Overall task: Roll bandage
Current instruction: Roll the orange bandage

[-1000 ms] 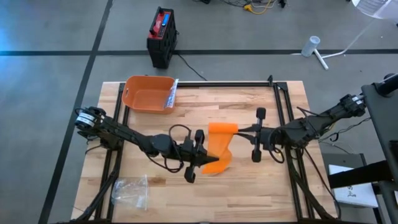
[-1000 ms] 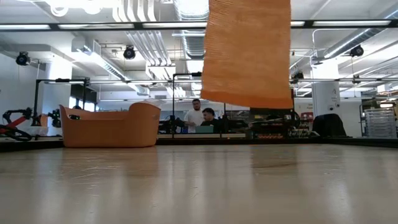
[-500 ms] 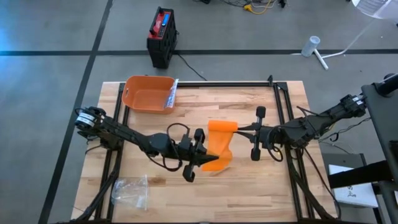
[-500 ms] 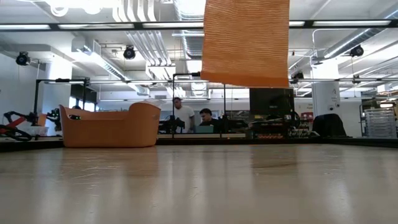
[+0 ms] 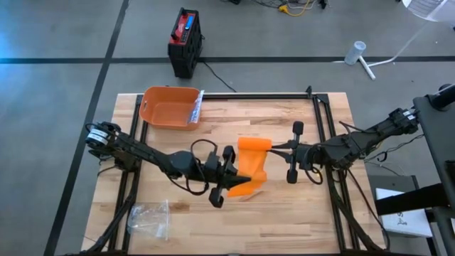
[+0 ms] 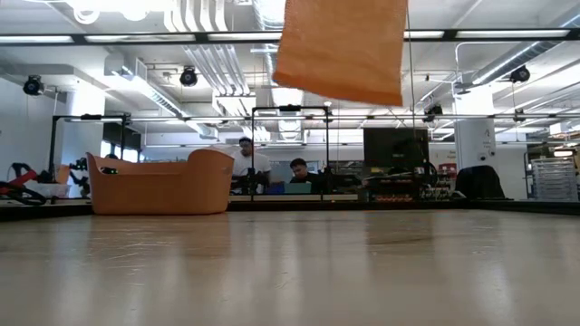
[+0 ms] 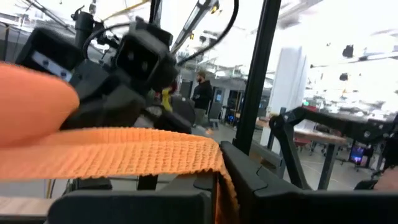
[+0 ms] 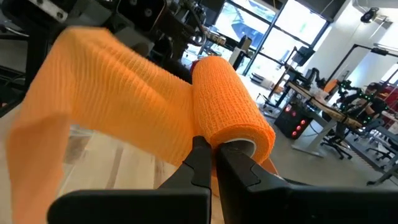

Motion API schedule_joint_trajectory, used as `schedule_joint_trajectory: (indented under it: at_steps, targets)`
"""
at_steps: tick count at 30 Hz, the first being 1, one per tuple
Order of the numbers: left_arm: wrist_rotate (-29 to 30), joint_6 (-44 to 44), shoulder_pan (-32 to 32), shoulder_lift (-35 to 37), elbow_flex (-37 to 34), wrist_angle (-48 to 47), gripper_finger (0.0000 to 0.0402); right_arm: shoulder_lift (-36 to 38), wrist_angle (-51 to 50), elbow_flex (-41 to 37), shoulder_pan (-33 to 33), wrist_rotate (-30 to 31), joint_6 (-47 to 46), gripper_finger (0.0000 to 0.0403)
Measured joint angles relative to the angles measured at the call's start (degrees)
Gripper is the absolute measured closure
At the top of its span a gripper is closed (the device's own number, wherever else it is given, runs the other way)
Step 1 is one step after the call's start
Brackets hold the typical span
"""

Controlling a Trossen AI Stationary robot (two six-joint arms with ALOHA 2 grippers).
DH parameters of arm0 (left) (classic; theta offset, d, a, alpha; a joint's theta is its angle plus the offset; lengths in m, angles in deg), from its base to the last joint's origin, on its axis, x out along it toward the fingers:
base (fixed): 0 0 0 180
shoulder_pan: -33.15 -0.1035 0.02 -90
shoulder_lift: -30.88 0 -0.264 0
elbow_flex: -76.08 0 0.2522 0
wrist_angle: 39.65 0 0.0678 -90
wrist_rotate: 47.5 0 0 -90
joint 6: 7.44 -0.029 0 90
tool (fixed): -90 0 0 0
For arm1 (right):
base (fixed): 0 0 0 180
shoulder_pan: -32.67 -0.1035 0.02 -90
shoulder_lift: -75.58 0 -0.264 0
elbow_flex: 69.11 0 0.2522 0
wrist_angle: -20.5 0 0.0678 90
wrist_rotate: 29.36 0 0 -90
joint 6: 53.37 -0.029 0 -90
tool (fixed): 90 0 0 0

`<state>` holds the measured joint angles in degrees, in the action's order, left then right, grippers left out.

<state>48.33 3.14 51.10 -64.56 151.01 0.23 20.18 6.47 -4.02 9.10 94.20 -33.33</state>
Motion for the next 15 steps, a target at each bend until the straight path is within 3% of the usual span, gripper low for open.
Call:
schedule_joint_trajectory:
  at_steps: [7, 15]
  targets:
    - [0.1, 1.3, 0.0, 0.0, 0.0, 3.2, 0.0393, 0.0, -0.9, 0.0, 0.0, 0.0, -0.7, 0.0403]
    - [0.0, 4.9, -0.4, 0.0, 0.0, 3.8, 0.0346, 0.0, -0.9, 0.0, 0.0, 0.6, -0.9, 0.0403]
